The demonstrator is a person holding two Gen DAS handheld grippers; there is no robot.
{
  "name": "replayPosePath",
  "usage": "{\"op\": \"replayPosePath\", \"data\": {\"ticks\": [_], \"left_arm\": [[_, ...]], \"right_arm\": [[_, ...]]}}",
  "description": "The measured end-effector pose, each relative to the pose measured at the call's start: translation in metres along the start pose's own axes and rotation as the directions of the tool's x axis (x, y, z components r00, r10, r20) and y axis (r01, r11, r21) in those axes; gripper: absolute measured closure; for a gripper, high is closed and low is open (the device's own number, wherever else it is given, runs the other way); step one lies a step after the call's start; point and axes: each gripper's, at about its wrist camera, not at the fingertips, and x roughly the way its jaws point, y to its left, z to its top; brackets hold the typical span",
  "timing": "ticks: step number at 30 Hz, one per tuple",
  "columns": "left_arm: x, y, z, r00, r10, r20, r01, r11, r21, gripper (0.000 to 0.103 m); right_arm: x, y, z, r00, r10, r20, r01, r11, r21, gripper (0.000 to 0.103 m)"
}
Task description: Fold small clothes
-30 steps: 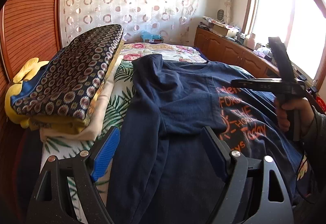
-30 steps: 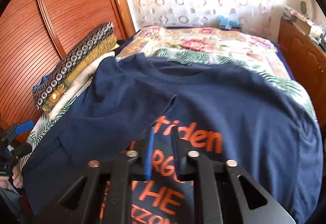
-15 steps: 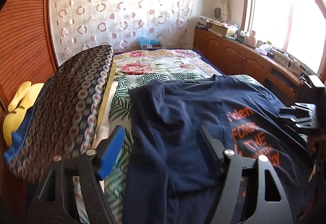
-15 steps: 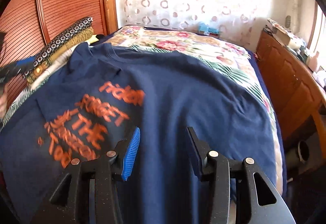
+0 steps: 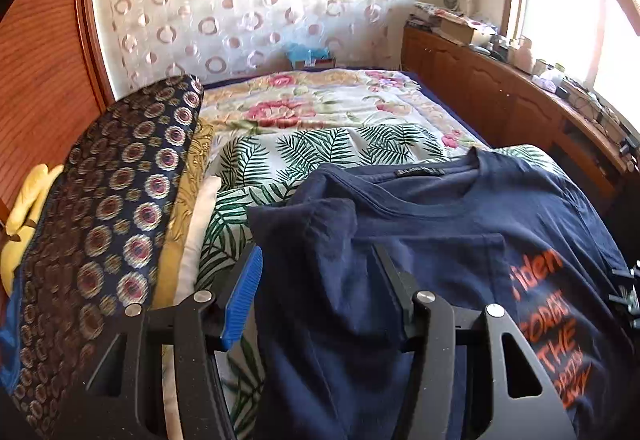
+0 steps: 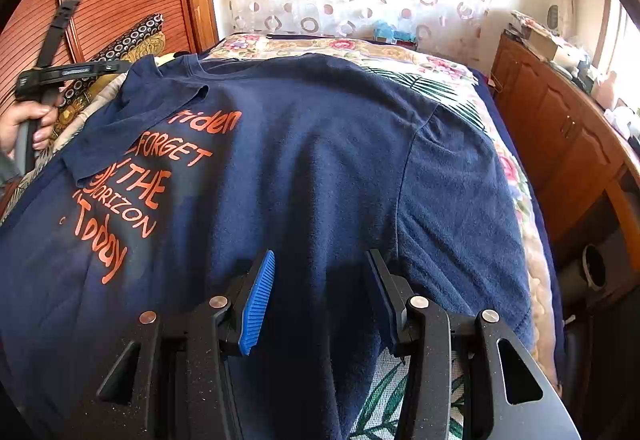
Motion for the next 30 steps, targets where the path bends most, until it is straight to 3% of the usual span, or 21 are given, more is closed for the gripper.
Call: {"op": "replayPosePath", "data": {"ticks": [6, 10, 11, 20, 25, 30], "left_arm": [[0.026, -0.002, 0.01, 0.998, 0.031, -0.046, -0.031, 1.0, 0.004, 0.048], [0.033, -0.004, 0.016, 0.997, 0.044, -0.066, -0.042, 0.999, 0.025, 0.094], [0.031, -0.004, 0.017, 0.997, 0.044, -0.063, -0.042, 0.999, 0.033, 0.096], [0.008, 0.019, 0.046, 0.986, 0.164, 0.037, -0.166, 0.985, 0.057, 0.097], [0.009, 0.036, 0.048, 0.983, 0.182, 0.025, -0.183, 0.982, 0.046, 0.097], [-0.001, 0.036, 0.037, 0.988, 0.155, 0.028, -0.156, 0.987, 0.043, 0.088]], "right_arm": [[0.003, -0.005, -0.004, 1.0, 0.007, 0.003, -0.007, 1.0, 0.004, 0.055], [0.005, -0.005, -0.004, 1.0, 0.001, 0.003, -0.001, 1.0, 0.0, 0.055], [0.005, -0.005, -0.005, 1.0, 0.002, 0.003, -0.002, 1.0, 0.0, 0.055], [0.004, -0.006, -0.005, 1.0, 0.002, 0.002, -0.002, 1.0, -0.001, 0.055], [0.004, -0.006, -0.005, 1.0, 0.003, 0.002, -0.003, 1.0, -0.001, 0.055], [0.004, -0.006, -0.005, 1.0, 0.002, 0.002, -0.002, 1.0, -0.001, 0.055]]}}
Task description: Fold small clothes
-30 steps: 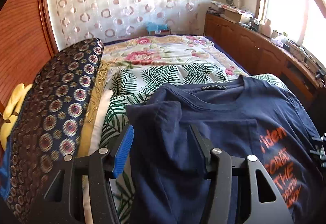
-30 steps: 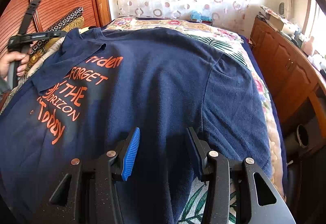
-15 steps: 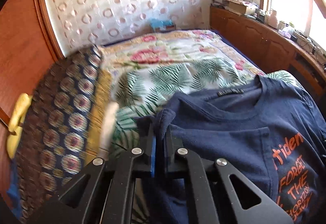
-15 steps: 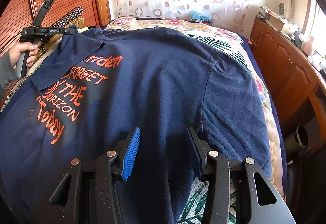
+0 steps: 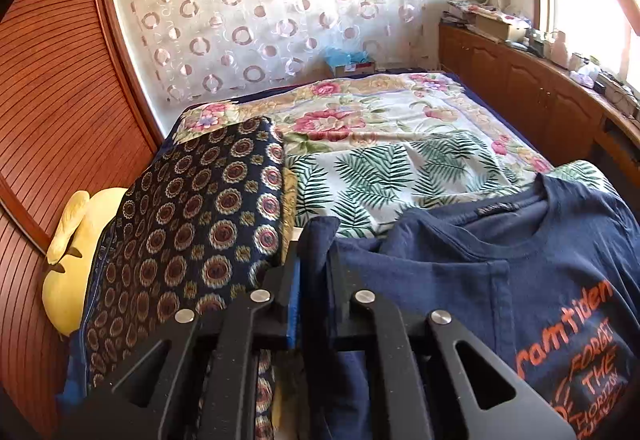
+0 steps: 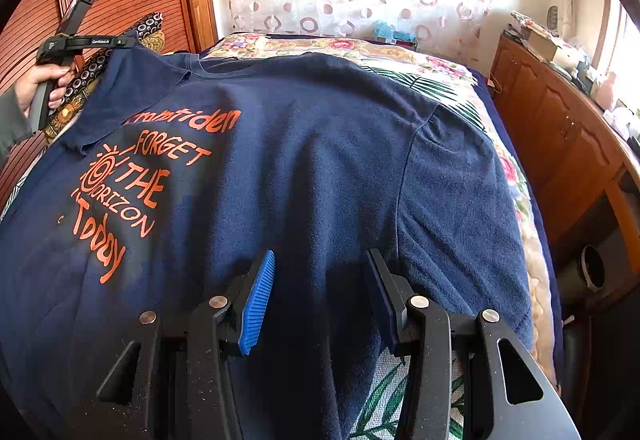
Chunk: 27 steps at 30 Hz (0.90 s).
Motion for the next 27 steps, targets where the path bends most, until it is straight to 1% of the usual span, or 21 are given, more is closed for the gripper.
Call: {"op": "replayPosePath", "data": {"ticks": [2, 4, 6, 7, 8, 9, 10, 12, 17, 23, 25, 27], "left_arm": [[-0.012, -0.005, -0.003, 0.999, -0.025, 0.029, 0.025, 1.0, 0.012, 0.072], [-0.026, -0.008, -0.007, 0.997, -0.048, 0.065, 0.047, 0.999, 0.019, 0.062], [-0.043, -0.011, -0.01, 0.991, -0.089, 0.102, 0.087, 0.996, 0.022, 0.058], [-0.053, -0.013, -0.014, 0.987, -0.113, 0.115, 0.111, 0.994, 0.02, 0.05], [-0.06, -0.015, -0.017, 0.983, -0.135, 0.126, 0.133, 0.991, 0.017, 0.036], [-0.066, -0.017, -0.02, 0.979, -0.15, 0.137, 0.15, 0.989, 0.016, 0.029], [-0.073, -0.019, -0.025, 0.974, -0.171, 0.152, 0.17, 0.985, 0.017, 0.019], [-0.084, -0.028, -0.033, 0.967, -0.193, 0.168, 0.191, 0.981, 0.029, 0.018], [-0.109, -0.053, -0.061, 0.957, -0.205, 0.207, 0.197, 0.979, 0.057, 0.018], [-0.123, -0.072, -0.085, 0.952, -0.222, 0.209, 0.213, 0.975, 0.069, 0.018], [-0.125, -0.079, -0.093, 0.953, -0.226, 0.202, 0.216, 0.974, 0.07, 0.018], [-0.126, -0.084, -0.1, 0.956, -0.215, 0.199, 0.204, 0.976, 0.073, 0.018]], "right_arm": [[0.0, 0.0, 0.0, 1.0, 0.0, 0.0, 0.0, 1.0, 0.0, 0.055], [0.0, 0.0, 0.0, 1.0, 0.0, 0.0, 0.0, 1.0, 0.0, 0.055], [0.0, 0.0, 0.0, 1.0, -0.001, 0.0, 0.001, 1.0, -0.001, 0.055], [0.0, 0.0, 0.0, 1.0, 0.0, 0.0, 0.0, 1.0, -0.001, 0.055], [0.0, 0.0, 0.0, 1.0, 0.0, 0.0, 0.0, 1.0, -0.001, 0.055], [0.0, 0.0, 0.0, 1.0, 0.0, 0.0, 0.0, 1.0, -0.001, 0.055], [0.0, 0.0, 0.0, 1.0, 0.0, 0.0, 0.0, 1.0, -0.001, 0.055], [0.0, 0.0, 0.0, 1.0, -0.001, 0.0, 0.001, 1.0, -0.001, 0.055], [0.0, 0.0, 0.0, 1.0, -0.001, 0.0, 0.001, 1.0, -0.001, 0.055], [0.0, 0.0, 0.0, 1.0, -0.001, 0.0, 0.001, 1.0, -0.001, 0.055], [0.0, 0.0, 0.0, 1.0, -0.001, 0.0, 0.001, 1.0, -0.002, 0.055], [0.0, 0.0, -0.001, 1.0, -0.001, 0.0, 0.001, 1.0, -0.001, 0.055]]}}
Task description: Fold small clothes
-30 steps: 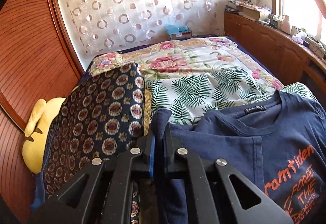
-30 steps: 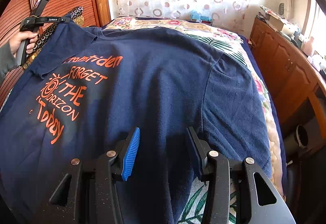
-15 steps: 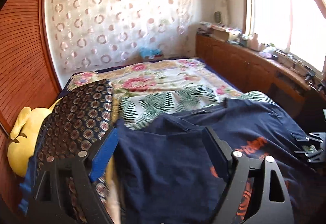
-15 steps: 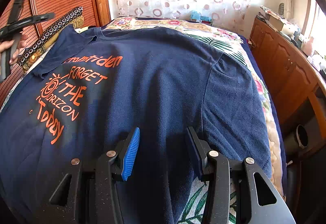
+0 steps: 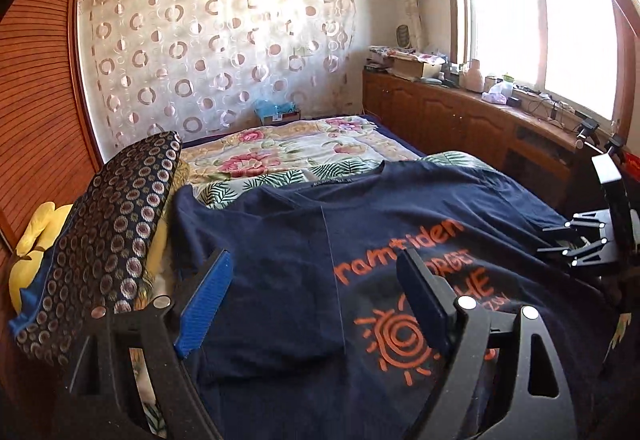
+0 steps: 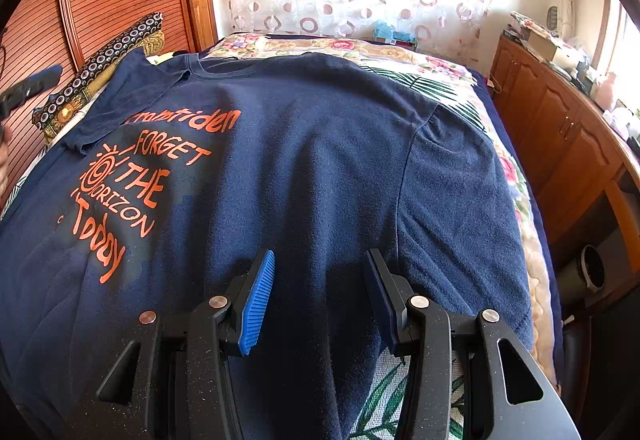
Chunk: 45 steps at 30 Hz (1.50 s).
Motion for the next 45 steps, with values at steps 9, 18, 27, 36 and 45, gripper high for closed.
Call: {"op": "replayPosePath", "data": {"ticks": [9, 18, 27, 36, 45], "left_arm": [[0.014, -0.02, -0.024, 0.997, -0.023, -0.068, 0.023, 1.0, -0.002, 0.018], [0.02, -0.034, -0.037, 0.993, -0.042, -0.114, 0.042, 0.999, -0.004, 0.018], [0.01, -0.053, -0.037, 0.99, -0.083, -0.111, 0.084, 0.996, 0.006, 0.018], [0.006, -0.07, -0.039, 0.985, -0.12, -0.124, 0.123, 0.992, 0.02, 0.018], [0.006, -0.082, -0.044, 0.979, -0.14, -0.147, 0.146, 0.989, 0.03, 0.018]], "right_arm": [[-0.001, -0.001, 0.0, 1.0, 0.006, 0.002, -0.006, 1.0, 0.006, 0.055], [-0.032, -0.039, -0.009, 0.995, -0.047, 0.083, 0.039, 0.995, 0.095, 0.055], [-0.043, -0.104, -0.032, 0.988, -0.148, 0.043, 0.136, 0.968, 0.21, 0.055], [-0.019, -0.12, -0.031, 0.994, -0.105, -0.008, 0.104, 0.96, 0.261, 0.055], [-0.016, -0.138, -0.028, 0.999, -0.037, -0.008, 0.038, 0.949, 0.312, 0.055]]}}
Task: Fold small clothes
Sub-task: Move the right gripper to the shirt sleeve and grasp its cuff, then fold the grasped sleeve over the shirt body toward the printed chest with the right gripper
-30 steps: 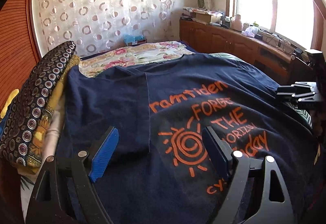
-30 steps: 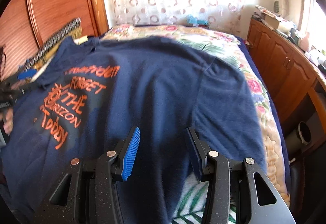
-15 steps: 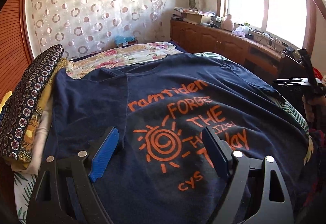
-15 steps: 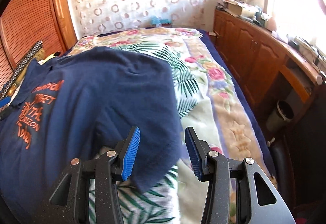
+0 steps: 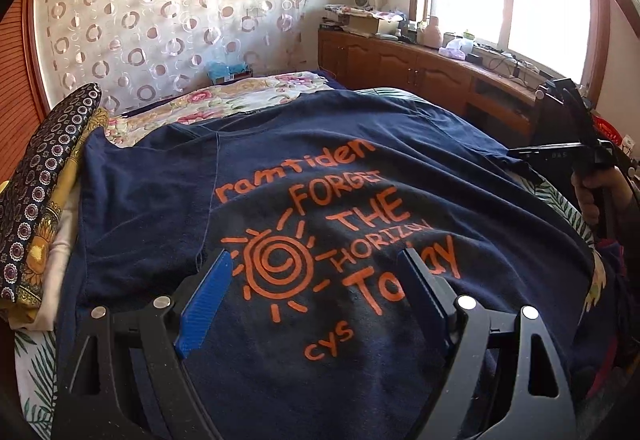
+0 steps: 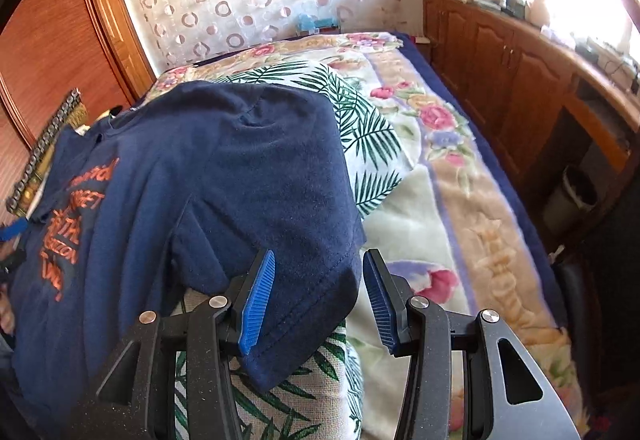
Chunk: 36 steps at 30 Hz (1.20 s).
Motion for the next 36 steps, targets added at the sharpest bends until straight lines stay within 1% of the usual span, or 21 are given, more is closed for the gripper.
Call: {"op": "replayPosePath", "data": {"ticks": [1, 2, 3, 4, 5, 7, 11, 14, 18, 22, 26, 28, 31, 33, 36], "left_arm": [[-0.001, -0.001, 0.0, 1.0, -0.003, 0.001, 0.003, 1.0, -0.001, 0.018], [-0.002, -0.002, -0.001, 1.0, -0.006, 0.002, 0.006, 1.0, -0.002, 0.018], [-0.002, -0.002, -0.001, 1.0, -0.008, 0.003, 0.008, 1.0, -0.003, 0.018], [-0.003, -0.003, -0.001, 1.0, -0.009, 0.004, 0.009, 1.0, -0.002, 0.018], [-0.004, -0.004, -0.001, 1.0, -0.01, 0.006, 0.01, 1.0, -0.001, 0.018], [-0.005, -0.004, 0.0, 1.0, -0.01, 0.01, 0.01, 1.0, 0.0, 0.018], [-0.006, -0.003, 0.0, 1.0, -0.007, 0.013, 0.007, 1.0, -0.006, 0.018], [-0.007, -0.002, 0.0, 1.0, 0.0, 0.018, 0.001, 1.0, -0.013, 0.018], [-0.011, 0.002, 0.0, 1.0, 0.007, 0.03, -0.006, 1.0, -0.027, 0.018], [-0.014, 0.006, 0.002, 0.999, 0.019, 0.046, -0.018, 0.999, -0.039, 0.018], [-0.018, 0.01, 0.001, 0.998, 0.034, 0.06, -0.031, 0.998, -0.048, 0.018], [-0.019, 0.012, 0.001, 0.997, 0.035, 0.062, -0.032, 0.998, -0.052, 0.018], [-0.022, 0.016, 0.0, 0.997, 0.04, 0.068, -0.036, 0.998, -0.06, 0.018], [-0.023, 0.018, -0.001, 0.996, 0.041, 0.073, -0.036, 0.997, -0.067, 0.018], [-0.025, 0.021, -0.001, 0.996, 0.045, 0.076, -0.039, 0.996, -0.075, 0.018]], "right_arm": [[0.001, -0.002, 0.001, 1.0, 0.019, -0.001, -0.019, 1.0, 0.007, 0.06], [0.0, -0.001, -0.001, 0.999, 0.046, 0.001, -0.046, 0.999, 0.009, 0.072], [-0.001, -0.001, -0.001, 0.999, 0.041, 0.008, -0.041, 0.999, 0.005, 0.074], [-0.003, -0.001, -0.001, 1.0, 0.005, 0.028, -0.005, 1.0, -0.01, 0.087], [-0.005, 0.0, -0.002, 0.999, -0.015, 0.039, 0.016, 1.0, -0.022, 0.094], [-0.009, 0.002, -0.003, 0.998, -0.01, 0.065, 0.013, 0.999, -0.035, 0.097], [-0.024, 0.012, -0.003, 0.989, -0.029, 0.142, 0.038, 0.997, -0.063, 0.098], [-0.034, 0.025, 0.002, 0.982, -0.015, 0.19, 0.033, 0.995, -0.09, 0.098], [-0.047, 0.055, 0.007, 0.975, 0.034, 0.222, 0.0, 0.989, -0.148, 0.098], [-0.053, 0.097, 0.01, 0.965, 0.11, 0.237, -0.056, 0.973, -0.223, 0.098], [-0.047, 0.139, 0.003, 0.958, 0.192, 0.213, -0.123, 0.946, -0.301, 0.098], [-0.038, 0.151, -0.004, 0.96, 0.211, 0.186, -0.142, 0.934, -0.327, 0.098], [-0.019, 0.164, -0.016, 0.967, 0.22, 0.125, -0.166, 0.924, -0.345, 0.098], [-0.006, 0.171, -0.024, 0.974, 0.21, 0.088, -0.166, 0.921, -0.353, 0.098], [0.006, 0.174, -0.027, 0.976, 0.209, 0.066, -0.173, 0.918, -0.357, 0.097]]}}
